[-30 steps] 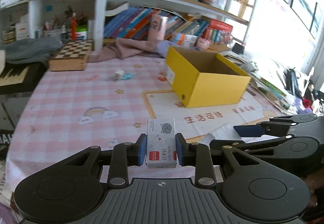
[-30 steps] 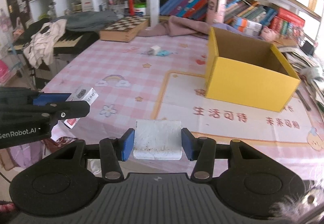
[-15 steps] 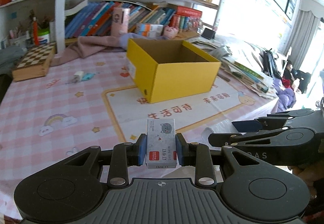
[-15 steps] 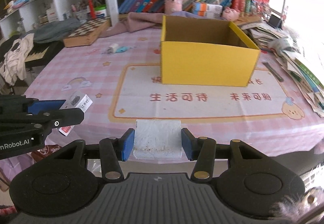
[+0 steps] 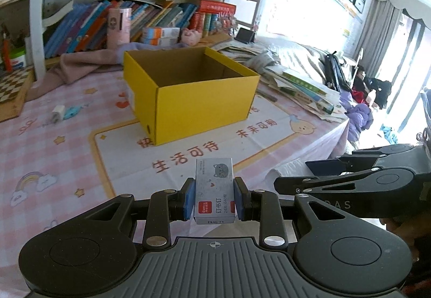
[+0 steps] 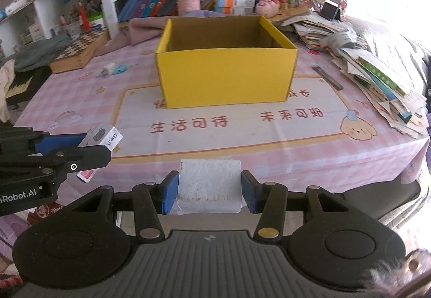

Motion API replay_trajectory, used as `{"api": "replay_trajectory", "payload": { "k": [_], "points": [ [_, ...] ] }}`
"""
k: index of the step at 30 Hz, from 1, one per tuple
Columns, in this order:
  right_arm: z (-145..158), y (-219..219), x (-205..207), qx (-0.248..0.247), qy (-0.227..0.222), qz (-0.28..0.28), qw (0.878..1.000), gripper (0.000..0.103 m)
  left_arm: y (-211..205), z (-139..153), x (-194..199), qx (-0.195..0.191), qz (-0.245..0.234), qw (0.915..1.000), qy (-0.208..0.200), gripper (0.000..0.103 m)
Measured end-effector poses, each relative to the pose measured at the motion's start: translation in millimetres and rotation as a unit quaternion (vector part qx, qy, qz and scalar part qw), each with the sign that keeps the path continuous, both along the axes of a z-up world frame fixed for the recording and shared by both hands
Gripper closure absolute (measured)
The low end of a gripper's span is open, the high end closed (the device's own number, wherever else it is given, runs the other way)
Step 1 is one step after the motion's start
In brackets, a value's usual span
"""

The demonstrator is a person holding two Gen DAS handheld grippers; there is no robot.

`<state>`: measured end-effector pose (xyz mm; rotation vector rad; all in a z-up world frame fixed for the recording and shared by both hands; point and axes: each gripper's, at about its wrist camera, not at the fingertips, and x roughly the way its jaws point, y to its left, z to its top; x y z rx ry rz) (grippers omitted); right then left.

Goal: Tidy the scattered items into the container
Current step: 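Lower both tools over the yellow box opening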

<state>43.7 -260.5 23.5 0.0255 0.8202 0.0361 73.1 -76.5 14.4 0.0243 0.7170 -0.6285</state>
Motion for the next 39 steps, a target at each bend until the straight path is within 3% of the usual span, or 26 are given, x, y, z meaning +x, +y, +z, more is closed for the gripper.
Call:
{"api": "replay_trajectory", "payload": {
  "k": [9,17,25,31,35,39],
  "points": [
    [0,-19,25,0.005,-0.005,-0.002,1.0,0.056,-24,1,22,0.005,-0.014,0.9999,-0.007,0.075],
    [-7,-40,53,0.009,0.006,-0.001,1.0,0.056,-46,-9,49,0.01,-0.021,0.9997,0.01,0.075],
    [9,-54,95,-0.008,-0.043,0.028,0.999,0.056,-71,7,79,-0.009,-0.032,0.9985,-0.043,0.075],
    [39,-82,146,-0.014,-0.1,0.035,0.994,0.056,-81,30,118,-0.017,0.007,0.9964,-0.082,0.075],
    [54,-98,189,-0.008,-0.125,0.047,0.991,0.056,-88,38,146,0.012,0.038,0.994,-0.102,0.075],
    [61,-103,232,0.001,-0.135,0.072,0.988,0.056,-95,33,173,0.038,0.067,0.9924,-0.095,0.075]
  ]
}}
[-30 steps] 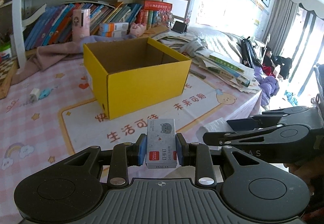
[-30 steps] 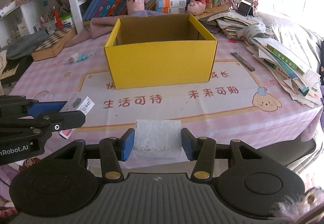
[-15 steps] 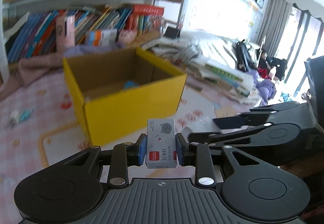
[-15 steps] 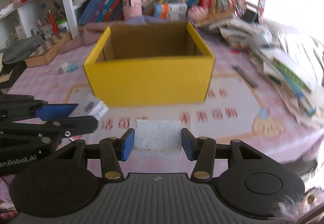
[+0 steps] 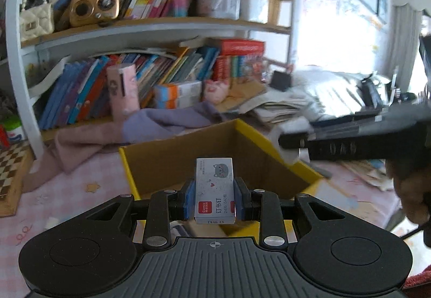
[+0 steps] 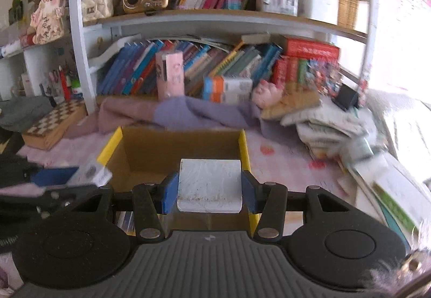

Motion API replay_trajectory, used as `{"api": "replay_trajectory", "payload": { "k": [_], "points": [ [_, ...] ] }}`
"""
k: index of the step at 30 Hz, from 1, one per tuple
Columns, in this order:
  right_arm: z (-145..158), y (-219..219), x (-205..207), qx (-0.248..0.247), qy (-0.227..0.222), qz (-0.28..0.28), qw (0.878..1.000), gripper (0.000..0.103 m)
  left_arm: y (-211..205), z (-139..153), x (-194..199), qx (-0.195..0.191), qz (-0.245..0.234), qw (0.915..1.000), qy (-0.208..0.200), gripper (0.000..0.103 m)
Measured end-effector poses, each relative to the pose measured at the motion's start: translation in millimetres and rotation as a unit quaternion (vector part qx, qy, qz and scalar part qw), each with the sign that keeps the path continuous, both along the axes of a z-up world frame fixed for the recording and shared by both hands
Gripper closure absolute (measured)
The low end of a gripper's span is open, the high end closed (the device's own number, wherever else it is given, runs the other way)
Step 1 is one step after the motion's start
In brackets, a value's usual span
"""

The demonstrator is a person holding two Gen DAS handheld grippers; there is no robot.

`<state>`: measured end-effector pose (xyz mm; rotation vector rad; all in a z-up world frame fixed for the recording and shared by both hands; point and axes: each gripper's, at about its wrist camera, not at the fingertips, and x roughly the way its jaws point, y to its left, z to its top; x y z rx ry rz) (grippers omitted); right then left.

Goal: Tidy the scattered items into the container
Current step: 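Lower both tools over the yellow box opening, then open both tools to drop the white box and foam block inside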

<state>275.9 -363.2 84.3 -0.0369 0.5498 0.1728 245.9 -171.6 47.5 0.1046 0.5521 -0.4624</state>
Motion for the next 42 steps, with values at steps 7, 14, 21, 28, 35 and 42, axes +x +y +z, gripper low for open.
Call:
{"api": "replay_trajectory", "payload": {
  "k": [7,14,21,28,35,42],
  "points": [
    [-20,6,68,0.015,0.046,0.048,0.998,0.056,-19,-24,37,0.052,0.018,0.9978,0.038,0.075],
    [-56,17,112,0.015,0.11,0.081,0.99,0.056,-30,-44,62,0.09,0.025,0.9933,0.069,0.075],
    [-80,31,140,-0.006,0.143,0.107,0.984,0.056,-40,-61,81,0.118,0.033,0.988,0.094,0.074],
    [-92,36,151,-0.014,0.191,0.113,0.975,0.056,-47,-71,85,0.121,0.032,0.9856,0.114,0.074],
    [-93,35,149,-0.01,0.195,0.118,0.974,0.056,-49,-71,87,0.123,0.04,0.9854,0.11,0.074],
    [-86,31,146,-0.001,0.175,0.108,0.979,0.042,-52,-65,79,0.134,0.038,0.986,0.092,0.058]
  ]
}}
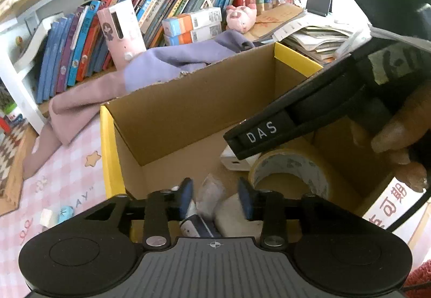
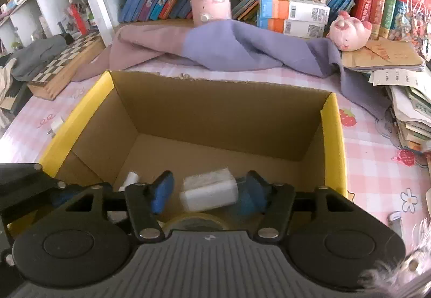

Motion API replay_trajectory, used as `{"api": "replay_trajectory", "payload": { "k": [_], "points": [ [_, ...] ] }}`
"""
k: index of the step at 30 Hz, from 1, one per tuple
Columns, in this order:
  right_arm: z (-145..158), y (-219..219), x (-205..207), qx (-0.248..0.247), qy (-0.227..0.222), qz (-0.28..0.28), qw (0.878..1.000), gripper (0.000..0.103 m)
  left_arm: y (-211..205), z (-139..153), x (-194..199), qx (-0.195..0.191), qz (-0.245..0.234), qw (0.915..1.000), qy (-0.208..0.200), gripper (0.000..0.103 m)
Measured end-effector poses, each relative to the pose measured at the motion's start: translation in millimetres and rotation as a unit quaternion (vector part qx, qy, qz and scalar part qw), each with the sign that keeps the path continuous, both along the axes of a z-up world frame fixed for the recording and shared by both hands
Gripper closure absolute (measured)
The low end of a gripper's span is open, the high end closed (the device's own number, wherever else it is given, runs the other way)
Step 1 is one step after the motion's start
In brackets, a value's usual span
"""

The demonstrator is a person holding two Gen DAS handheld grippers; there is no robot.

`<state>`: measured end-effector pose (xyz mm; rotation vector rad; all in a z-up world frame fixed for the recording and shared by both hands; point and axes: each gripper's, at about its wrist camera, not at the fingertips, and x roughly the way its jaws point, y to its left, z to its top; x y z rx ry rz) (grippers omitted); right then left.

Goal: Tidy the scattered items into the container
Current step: 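Open both tools to drop the white box and foam block inside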

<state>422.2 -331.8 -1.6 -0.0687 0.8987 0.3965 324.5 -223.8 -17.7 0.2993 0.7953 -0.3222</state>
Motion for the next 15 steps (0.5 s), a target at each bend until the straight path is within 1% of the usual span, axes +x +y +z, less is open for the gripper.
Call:
{"api": "replay_trajectory", "payload": {
  "k": [2,7,11,15],
  "points": [
    [3,-1,-2,0.0,-0.009,-0.004,1.0,0.04,0,3,-4,0.001,0.001,1.0,-0.006,0.055],
    [18,-5,-15,0.019,-0.039,-0.017,0.999,0.039,3,13,-15,0.004,0.01,0.9996,-0.024,0.043],
    [34,-6,-33,0.019,-0.072,-0.022,0.997,0.037,9,27,-30,0.002,0.009,0.999,-0.043,0.031],
    [48,-8,-54,0.017,-0.104,-0.029,0.994,0.035,20,40,-48,-0.012,0.017,0.998,-0.06,0.028]
  ]
}}
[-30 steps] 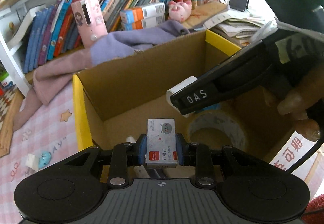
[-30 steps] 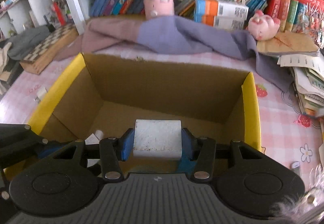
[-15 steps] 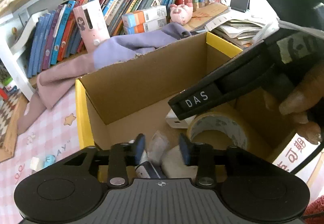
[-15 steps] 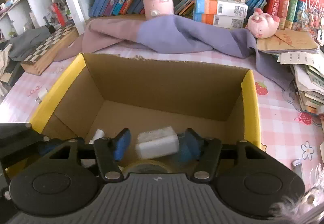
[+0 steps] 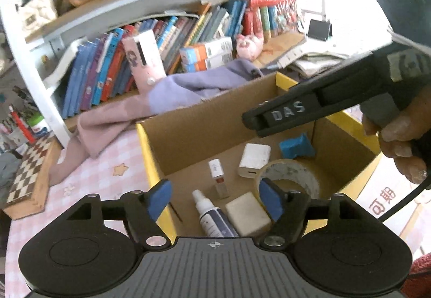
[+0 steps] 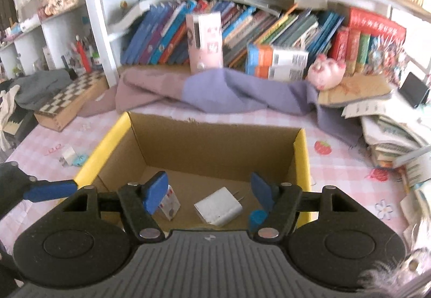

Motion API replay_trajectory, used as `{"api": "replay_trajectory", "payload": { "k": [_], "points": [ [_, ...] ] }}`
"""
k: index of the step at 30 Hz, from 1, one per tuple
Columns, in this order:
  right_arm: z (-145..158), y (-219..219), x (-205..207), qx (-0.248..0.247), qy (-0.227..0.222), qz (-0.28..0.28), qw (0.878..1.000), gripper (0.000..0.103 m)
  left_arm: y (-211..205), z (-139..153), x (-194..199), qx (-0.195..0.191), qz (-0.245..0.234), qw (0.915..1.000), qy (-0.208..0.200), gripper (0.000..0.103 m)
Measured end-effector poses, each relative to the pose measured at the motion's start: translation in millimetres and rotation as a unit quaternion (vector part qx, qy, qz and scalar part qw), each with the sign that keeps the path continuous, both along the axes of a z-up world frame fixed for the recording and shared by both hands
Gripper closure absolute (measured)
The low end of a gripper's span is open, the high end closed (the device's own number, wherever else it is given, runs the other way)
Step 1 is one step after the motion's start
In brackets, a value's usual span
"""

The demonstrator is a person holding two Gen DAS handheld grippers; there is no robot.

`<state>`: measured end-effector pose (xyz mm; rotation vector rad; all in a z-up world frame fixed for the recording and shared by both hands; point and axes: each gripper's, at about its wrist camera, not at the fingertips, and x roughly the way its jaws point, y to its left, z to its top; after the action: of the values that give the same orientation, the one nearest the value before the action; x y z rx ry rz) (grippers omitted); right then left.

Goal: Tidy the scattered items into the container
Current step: 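Open both tools to drop the white box and foam block inside, then lift both tools out of the box and move back toward the table items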

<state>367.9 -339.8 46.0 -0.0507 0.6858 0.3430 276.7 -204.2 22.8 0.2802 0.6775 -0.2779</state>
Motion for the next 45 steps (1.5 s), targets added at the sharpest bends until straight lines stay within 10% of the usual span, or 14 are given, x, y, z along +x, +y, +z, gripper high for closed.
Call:
{"api": "replay_trajectory", "payload": {
  "k": [21,45],
  "points": [
    [21,15,-150,-0.038,-0.113,-0.096,0.988,0.031,62,29,-93,-0.089,0.005,0.9945,-0.056,0.022],
    [-18,95,-279,-0.059,-0.037,-0.131,0.989,0.025,147,-4,-196,-0.074,-0.008,0.9972,-0.001,0.017]
  ]
}}
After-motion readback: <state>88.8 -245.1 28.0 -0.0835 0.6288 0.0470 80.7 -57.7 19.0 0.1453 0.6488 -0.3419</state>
